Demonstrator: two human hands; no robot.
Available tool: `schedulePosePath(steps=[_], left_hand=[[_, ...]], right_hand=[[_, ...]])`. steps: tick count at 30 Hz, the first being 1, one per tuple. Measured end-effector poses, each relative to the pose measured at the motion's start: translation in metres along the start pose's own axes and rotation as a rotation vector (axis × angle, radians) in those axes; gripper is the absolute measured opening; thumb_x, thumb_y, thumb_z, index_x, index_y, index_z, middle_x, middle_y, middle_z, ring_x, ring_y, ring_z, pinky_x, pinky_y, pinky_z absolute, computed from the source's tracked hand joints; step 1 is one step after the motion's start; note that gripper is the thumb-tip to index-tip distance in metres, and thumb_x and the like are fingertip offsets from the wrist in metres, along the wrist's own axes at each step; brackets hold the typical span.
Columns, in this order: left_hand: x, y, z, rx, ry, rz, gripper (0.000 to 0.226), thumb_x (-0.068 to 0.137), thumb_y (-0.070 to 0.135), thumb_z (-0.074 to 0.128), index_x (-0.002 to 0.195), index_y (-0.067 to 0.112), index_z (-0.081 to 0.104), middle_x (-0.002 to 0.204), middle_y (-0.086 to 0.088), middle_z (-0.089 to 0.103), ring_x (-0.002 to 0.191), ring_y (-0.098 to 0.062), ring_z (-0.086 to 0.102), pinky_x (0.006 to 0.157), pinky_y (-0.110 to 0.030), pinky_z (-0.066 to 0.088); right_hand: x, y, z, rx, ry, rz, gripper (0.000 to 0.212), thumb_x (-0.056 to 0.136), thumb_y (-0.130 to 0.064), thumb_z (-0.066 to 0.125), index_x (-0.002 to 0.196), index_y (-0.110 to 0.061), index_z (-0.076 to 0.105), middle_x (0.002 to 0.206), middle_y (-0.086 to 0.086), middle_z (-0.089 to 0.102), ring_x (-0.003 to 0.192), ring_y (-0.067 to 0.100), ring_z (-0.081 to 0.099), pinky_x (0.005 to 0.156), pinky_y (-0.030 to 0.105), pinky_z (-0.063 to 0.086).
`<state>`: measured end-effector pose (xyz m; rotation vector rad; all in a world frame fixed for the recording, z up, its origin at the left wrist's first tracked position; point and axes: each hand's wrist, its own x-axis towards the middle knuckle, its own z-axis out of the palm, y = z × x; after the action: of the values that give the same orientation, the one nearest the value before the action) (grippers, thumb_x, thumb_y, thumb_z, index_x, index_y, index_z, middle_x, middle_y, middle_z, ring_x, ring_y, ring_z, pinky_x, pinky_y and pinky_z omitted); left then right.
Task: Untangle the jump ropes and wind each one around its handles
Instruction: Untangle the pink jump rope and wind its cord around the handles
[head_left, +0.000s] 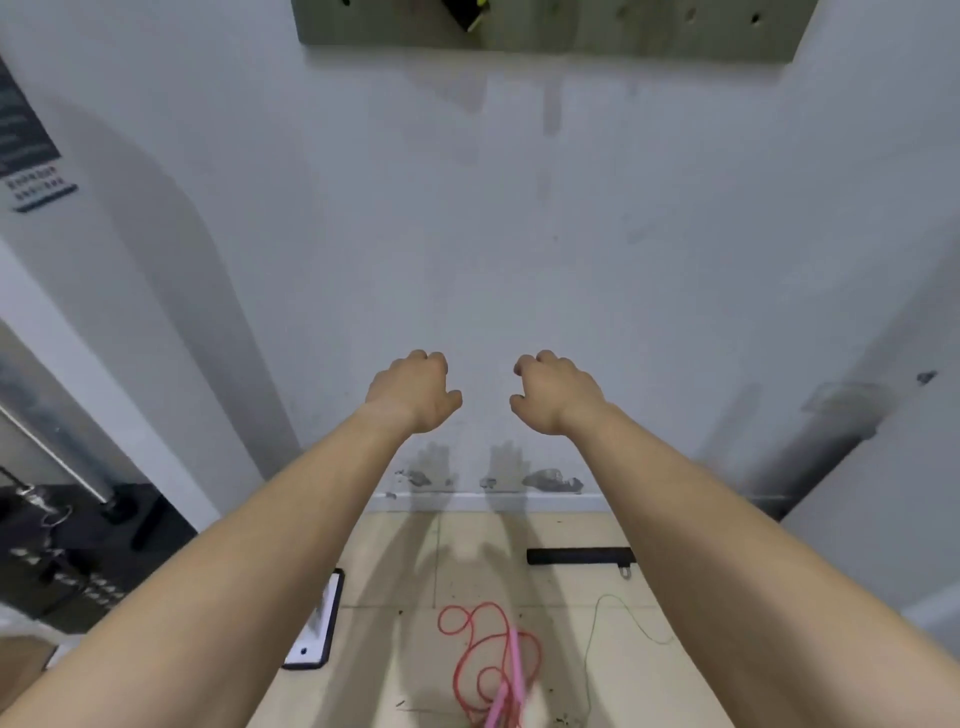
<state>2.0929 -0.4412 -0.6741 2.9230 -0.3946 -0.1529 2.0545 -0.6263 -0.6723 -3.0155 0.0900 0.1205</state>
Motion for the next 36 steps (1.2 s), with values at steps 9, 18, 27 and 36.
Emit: schedulePosePath(steps=[9, 18, 27, 36], left_hand=[[-0.079, -0.025, 0.151, 0.014, -0.088, -0.024, 0.05, 0.096, 0.042, 0.054, 0.135, 0.012, 0.049, 0.135, -0.01, 0.048, 0.12, -0.033, 0.052, 0.097, -0.045, 0.048], [-0.243, -0.01, 0.157, -0.034, -0.084, 0.031, 0.05, 0.095, 0.04, 0.056, 0.138, 0.016, 0.051, 0.136, -0.011, 0.048, 0.121, -0.032, 0.053, 0.1, -0.041, 0.047], [-0.303, -0.025, 0.261, -0.099, -0.211, 0.007, 0.051, 0.095, 0.04, 0.058, 0.137, 0.012, 0.053, 0.136, -0.014, 0.051, 0.123, -0.033, 0.053, 0.102, -0.037, 0.044], [-0.294, -0.066, 0.418, -0.157, -0.444, -0.089, 0.05, 0.095, 0.033, 0.057, 0.137, 0.009, 0.048, 0.132, -0.014, 0.052, 0.115, -0.031, 0.054, 0.076, -0.035, 0.05]], right_hand=[[-0.08, 0.019, 0.148, -0.034, -0.093, 0.037, 0.05, 0.099, -0.033, 0.05, 0.144, -0.012, 0.042, 0.143, 0.012, 0.043, 0.127, 0.033, 0.045, 0.096, 0.044, 0.044], [-0.236, 0.002, 0.152, 0.054, -0.041, 0.015, 0.047, 0.098, -0.036, 0.047, 0.14, -0.015, 0.046, 0.141, 0.011, 0.045, 0.126, 0.035, 0.047, 0.1, 0.045, 0.046], [-0.285, 0.007, 0.264, 0.085, -0.202, 0.025, 0.051, 0.095, -0.035, 0.055, 0.14, -0.014, 0.048, 0.141, 0.013, 0.047, 0.128, 0.035, 0.048, 0.104, 0.045, 0.045], [-0.277, 0.025, 0.425, 0.131, -0.45, 0.054, 0.05, 0.097, -0.03, 0.052, 0.145, -0.018, 0.043, 0.138, 0.012, 0.048, 0.122, 0.033, 0.052, 0.096, 0.041, 0.047]])
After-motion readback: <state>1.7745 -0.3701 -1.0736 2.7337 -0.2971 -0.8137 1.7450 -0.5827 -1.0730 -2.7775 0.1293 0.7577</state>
